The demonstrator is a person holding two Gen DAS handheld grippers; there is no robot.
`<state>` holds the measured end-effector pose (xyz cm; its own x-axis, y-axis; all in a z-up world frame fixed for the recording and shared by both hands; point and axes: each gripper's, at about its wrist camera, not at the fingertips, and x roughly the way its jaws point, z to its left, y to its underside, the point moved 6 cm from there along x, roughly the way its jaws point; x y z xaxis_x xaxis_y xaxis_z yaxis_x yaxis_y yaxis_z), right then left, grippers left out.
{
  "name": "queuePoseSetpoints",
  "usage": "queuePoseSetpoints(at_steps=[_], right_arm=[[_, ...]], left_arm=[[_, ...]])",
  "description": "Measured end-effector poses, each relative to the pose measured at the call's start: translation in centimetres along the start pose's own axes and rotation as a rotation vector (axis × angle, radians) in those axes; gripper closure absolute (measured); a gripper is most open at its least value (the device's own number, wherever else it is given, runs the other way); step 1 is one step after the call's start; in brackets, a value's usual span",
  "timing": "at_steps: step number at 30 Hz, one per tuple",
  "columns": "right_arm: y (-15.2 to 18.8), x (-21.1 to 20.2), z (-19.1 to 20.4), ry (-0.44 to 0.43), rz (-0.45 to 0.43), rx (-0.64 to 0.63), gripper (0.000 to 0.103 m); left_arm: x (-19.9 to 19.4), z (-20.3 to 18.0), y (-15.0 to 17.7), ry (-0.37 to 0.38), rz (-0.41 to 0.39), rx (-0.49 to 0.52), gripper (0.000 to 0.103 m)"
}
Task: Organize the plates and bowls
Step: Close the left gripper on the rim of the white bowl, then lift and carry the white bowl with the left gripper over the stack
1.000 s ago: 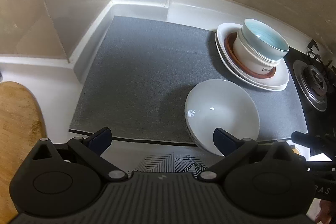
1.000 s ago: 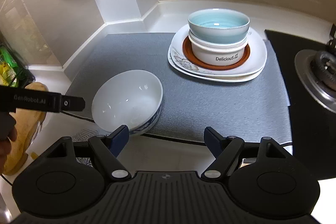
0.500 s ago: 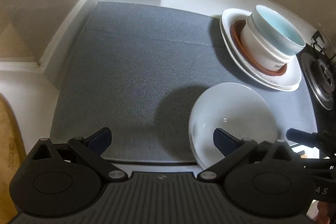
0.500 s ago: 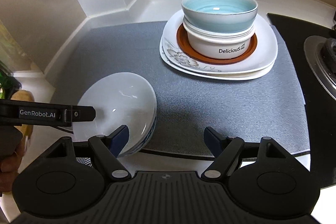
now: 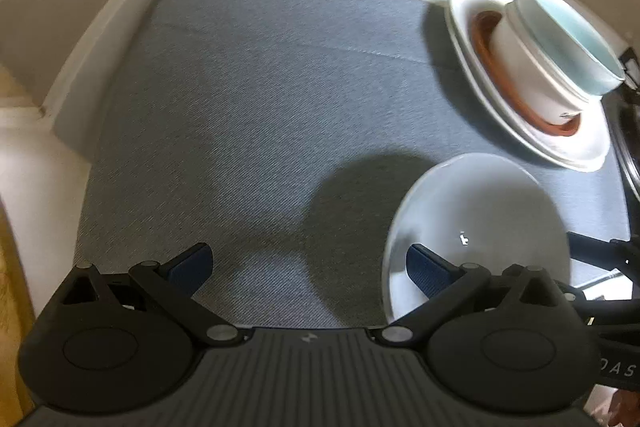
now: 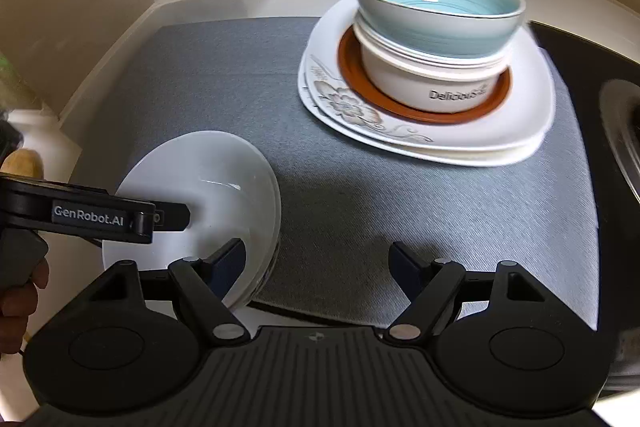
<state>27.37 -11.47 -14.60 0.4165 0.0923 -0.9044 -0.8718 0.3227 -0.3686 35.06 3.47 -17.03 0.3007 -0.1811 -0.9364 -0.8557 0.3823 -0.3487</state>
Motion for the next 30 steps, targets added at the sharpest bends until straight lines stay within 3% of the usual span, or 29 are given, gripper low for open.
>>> queuePoseSetpoints(at_steps=[5, 8, 10, 12, 13, 14, 16, 20, 30], right_arm=[[-0.4, 1.0, 0.0, -0.054, 0.035, -0.018, 0.026], [-0.8, 1.3, 0.0, -0.069, 0.041, -0.036, 0.038], [-0.8, 1.4, 0.0, -0.087, 0.048, -0.043, 0.055], [-0.9, 1.4, 0.2, -0.132, 0.048, -0.039, 0.070], [-0.9, 1.3, 0.5, -0.142, 0.047, -0.051, 0.078], [-0.9, 1.1, 1.0, -0.149, 0.043, -0.071, 0.082], [-1.0, 1.1, 1.6, -0.133, 0.038, -0.116, 0.086], [-1.1, 1.4, 1.7, -0.108, 0.043, -0.113, 0.089], [-1.6, -1.2, 0.5, -0.054, -0.003, -0.098, 0.091]], left_arm=[[0.1, -0.7, 0.0, -0.045, 0.015, 0.022, 0.000], [0.1, -1.2, -0.1, -0.046, 0.025, 0.015, 0.000], [0.1, -1.3, -0.1, -0.044, 0.026, 0.017, 0.001], [-0.2, -1.6, 0.0, -0.026, 0.019, 0.021, 0.012], [-0.4, -1.8, 0.1, 0.008, 0.013, 0.024, 0.028], [-0.7, -2.1, 0.1, 0.057, 0.004, 0.032, 0.056], [-1.1, -3.0, 0.2, 0.150, -0.002, 0.029, 0.087], [-1.7, -3.6, 0.1, 0.149, -0.012, 0.035, 0.093], [-3.6, -5.8, -1.2, 0.222, -0.049, 0.104, 0.093]])
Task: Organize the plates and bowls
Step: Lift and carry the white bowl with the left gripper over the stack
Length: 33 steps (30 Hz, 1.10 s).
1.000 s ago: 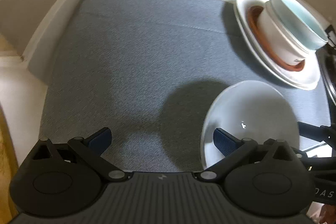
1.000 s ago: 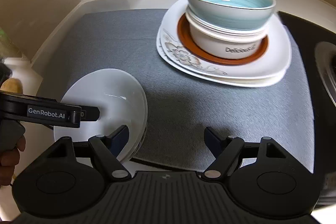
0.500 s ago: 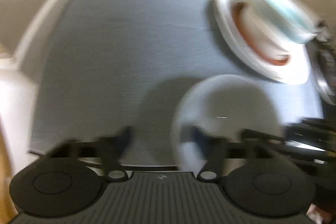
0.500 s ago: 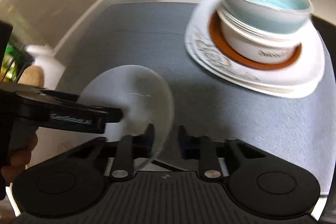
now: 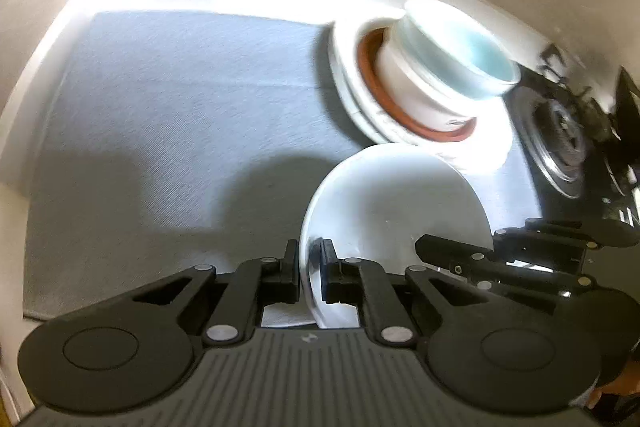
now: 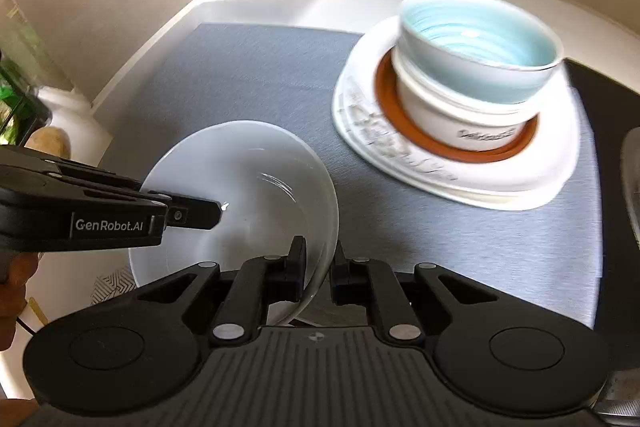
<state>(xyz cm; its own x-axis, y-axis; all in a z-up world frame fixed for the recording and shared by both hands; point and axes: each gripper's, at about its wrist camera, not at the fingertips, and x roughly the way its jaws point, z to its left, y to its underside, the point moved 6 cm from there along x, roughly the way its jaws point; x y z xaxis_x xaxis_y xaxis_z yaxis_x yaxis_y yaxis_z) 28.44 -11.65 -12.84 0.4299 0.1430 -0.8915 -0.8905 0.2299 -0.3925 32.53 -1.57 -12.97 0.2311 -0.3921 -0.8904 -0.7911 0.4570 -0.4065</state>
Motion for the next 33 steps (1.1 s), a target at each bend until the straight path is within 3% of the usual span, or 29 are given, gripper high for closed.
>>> queuePoseSetpoints(at_steps=[17, 23, 33], right_arm=[[1.1, -8.4, -6.7, 0.176, -0.122, 0.189, 0.091], [0.8, -9.9, -8.5, 0.223, -0.138, 0.223, 0.091], [-2.4, -12.4, -10.1, 0.256, -0.218, 0.183, 0.091]], left_arm=[[-0.5, -10.6, -4.2, 0.170, -0.041, 0.254, 0.093], [-0.5, -12.8, -5.6, 0.199, -0.049, 0.287, 0.093], [-3.2, -13.7, -9.0, 0.206, -0.158, 0.282, 0.093]])
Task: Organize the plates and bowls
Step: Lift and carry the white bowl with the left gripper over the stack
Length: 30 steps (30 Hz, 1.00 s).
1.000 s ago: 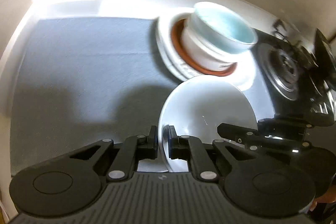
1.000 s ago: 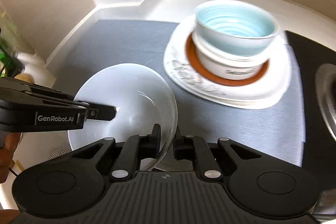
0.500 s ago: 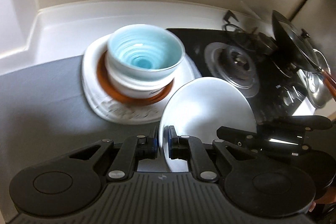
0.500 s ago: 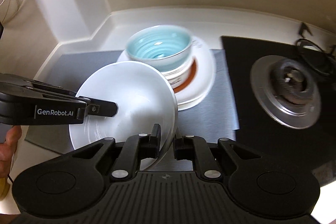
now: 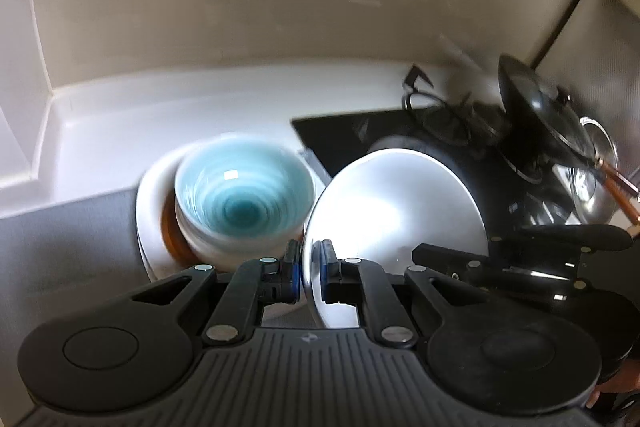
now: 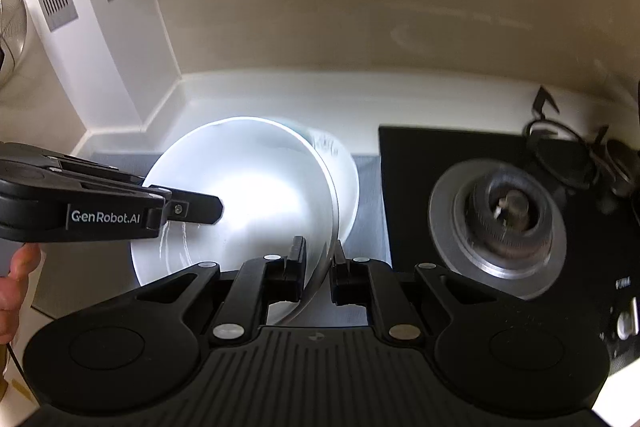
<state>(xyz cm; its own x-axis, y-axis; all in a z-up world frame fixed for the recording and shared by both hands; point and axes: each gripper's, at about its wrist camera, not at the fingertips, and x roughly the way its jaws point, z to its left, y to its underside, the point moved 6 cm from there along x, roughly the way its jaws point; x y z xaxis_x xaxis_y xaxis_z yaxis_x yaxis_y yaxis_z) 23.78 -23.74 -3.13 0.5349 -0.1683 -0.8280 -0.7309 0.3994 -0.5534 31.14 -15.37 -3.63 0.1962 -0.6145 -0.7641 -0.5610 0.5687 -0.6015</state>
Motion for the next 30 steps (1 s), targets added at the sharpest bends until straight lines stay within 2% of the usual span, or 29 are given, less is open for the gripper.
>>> queuePoseSetpoints(at_steps=[15, 22, 30], right_arm=[[-5.5, 1.5, 0.1, -0.041, -0.032, -0.037, 0.090], [-7.2, 4.8, 0.2, -0.070, 0.017, -0.034, 0.090], [-8.4, 8.3, 0.6, -0.072, 0.066, -0.052, 0.090]], left_arm=[[-0.7, 1.8, -4.5, -0.065, -0.067, -0.036, 0.093], [2.0, 3.7, -6.3, -0.098, -0.026, -0.067, 0.093], [4.3, 6.1, -6.6, -0.132, 0.023, -0.096, 0.093]])
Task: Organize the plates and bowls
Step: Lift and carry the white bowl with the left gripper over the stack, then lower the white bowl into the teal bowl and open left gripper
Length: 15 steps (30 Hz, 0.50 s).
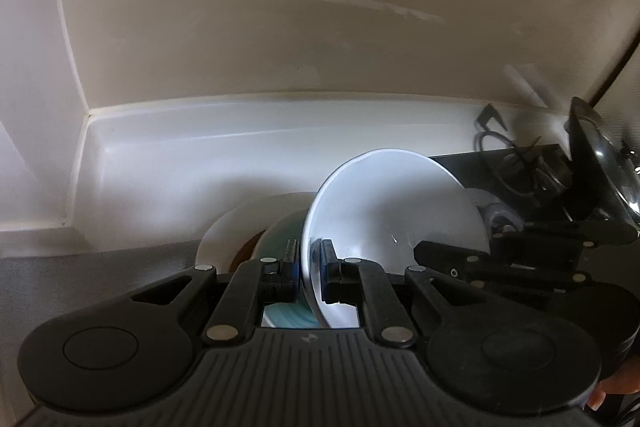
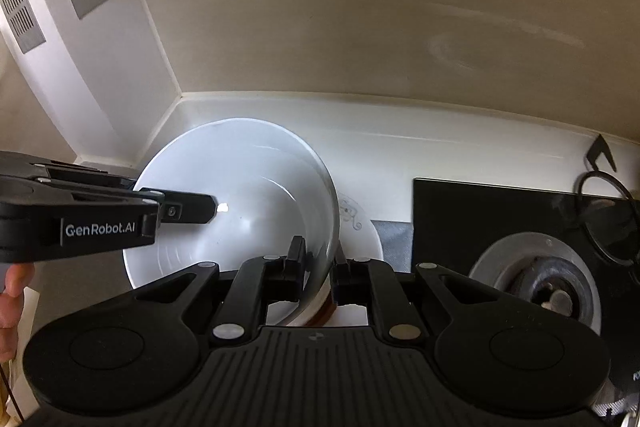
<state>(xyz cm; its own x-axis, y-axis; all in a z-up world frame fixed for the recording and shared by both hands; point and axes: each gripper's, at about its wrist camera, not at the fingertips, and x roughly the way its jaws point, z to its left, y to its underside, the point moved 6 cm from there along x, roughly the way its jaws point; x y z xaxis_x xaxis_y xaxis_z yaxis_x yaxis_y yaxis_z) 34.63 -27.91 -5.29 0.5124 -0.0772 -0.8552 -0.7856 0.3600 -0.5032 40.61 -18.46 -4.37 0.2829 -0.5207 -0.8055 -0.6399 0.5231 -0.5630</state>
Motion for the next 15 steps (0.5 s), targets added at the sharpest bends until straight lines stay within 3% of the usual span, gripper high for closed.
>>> queuePoseSetpoints(at_steps=[15], right_arm=[[-0.6, 4.1, -0.1, -0.013, 0.074, 0.011, 0.090]], left_arm=[[2.9, 1.4, 0.7, -0.030, 0.067, 0.021, 0.093]])
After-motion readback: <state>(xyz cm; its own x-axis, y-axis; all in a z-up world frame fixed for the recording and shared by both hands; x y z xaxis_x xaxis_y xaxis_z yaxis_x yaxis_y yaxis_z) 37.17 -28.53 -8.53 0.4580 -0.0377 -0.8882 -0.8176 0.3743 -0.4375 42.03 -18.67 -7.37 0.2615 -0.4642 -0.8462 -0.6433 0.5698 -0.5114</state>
